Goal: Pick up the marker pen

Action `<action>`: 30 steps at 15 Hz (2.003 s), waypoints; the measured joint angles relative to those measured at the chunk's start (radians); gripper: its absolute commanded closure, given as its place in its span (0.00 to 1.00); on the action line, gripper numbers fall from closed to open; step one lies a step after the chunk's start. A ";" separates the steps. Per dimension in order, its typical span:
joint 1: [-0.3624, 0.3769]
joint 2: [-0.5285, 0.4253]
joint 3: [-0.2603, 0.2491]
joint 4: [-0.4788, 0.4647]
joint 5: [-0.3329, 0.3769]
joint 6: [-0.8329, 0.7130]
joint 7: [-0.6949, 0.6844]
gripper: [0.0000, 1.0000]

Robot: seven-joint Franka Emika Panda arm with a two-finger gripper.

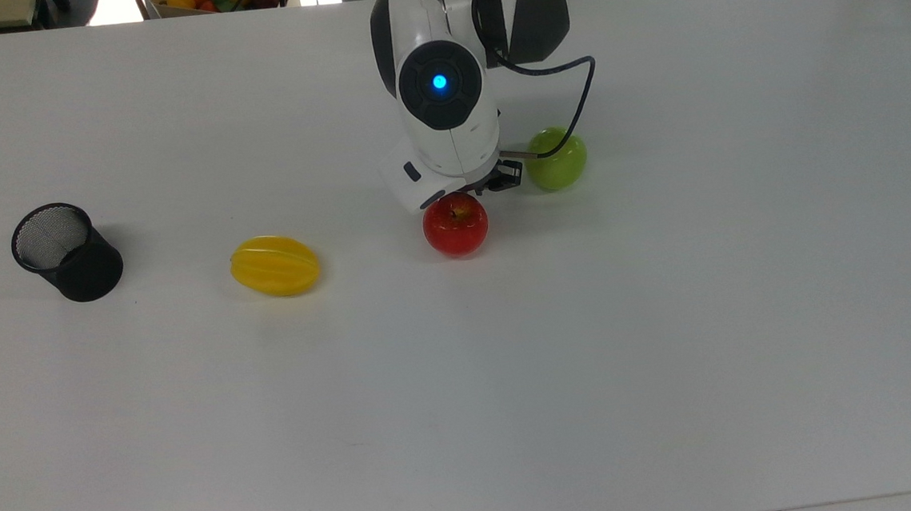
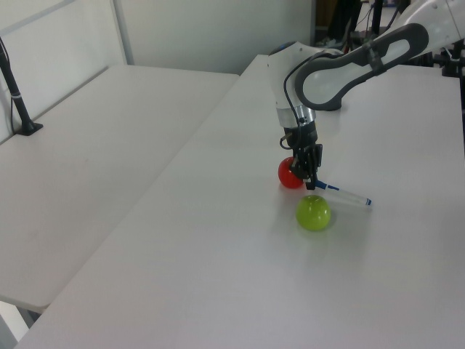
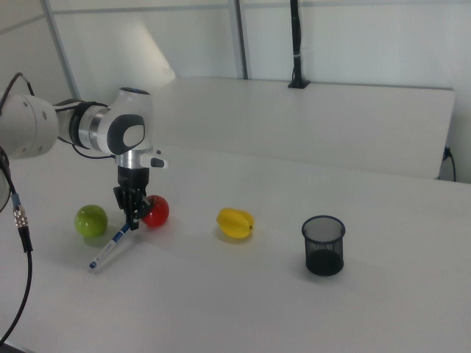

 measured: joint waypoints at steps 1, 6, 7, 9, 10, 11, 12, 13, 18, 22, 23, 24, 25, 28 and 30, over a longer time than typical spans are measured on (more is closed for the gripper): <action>0.002 0.005 0.000 0.000 -0.001 0.003 0.005 0.69; 0.017 0.018 -0.001 -0.001 -0.024 0.007 0.011 0.50; 0.018 0.018 -0.001 -0.001 -0.027 0.007 0.013 0.48; 0.019 0.018 -0.001 -0.001 -0.028 0.007 0.015 0.45; 0.019 0.018 -0.002 -0.001 -0.028 0.007 0.015 0.43; 0.019 0.018 -0.003 0.000 -0.028 0.007 0.015 0.41; 0.019 0.018 -0.006 0.002 -0.029 0.007 0.015 0.38; 0.018 0.018 -0.008 0.004 -0.030 0.007 0.015 0.35; 0.018 0.002 -0.009 0.014 -0.078 0.007 0.015 0.11; 0.011 -0.073 -0.016 0.027 -0.108 -0.071 -0.012 0.00; 0.001 -0.106 -0.019 0.030 -0.109 -0.107 -0.037 0.00; -0.012 -0.143 -0.022 0.033 -0.109 -0.142 -0.064 0.00; -0.028 -0.182 -0.024 0.034 -0.109 -0.175 -0.090 0.00; -0.090 -0.304 -0.026 0.036 -0.109 -0.279 -0.150 0.00; -0.120 -0.370 -0.026 0.034 -0.109 -0.335 -0.166 0.00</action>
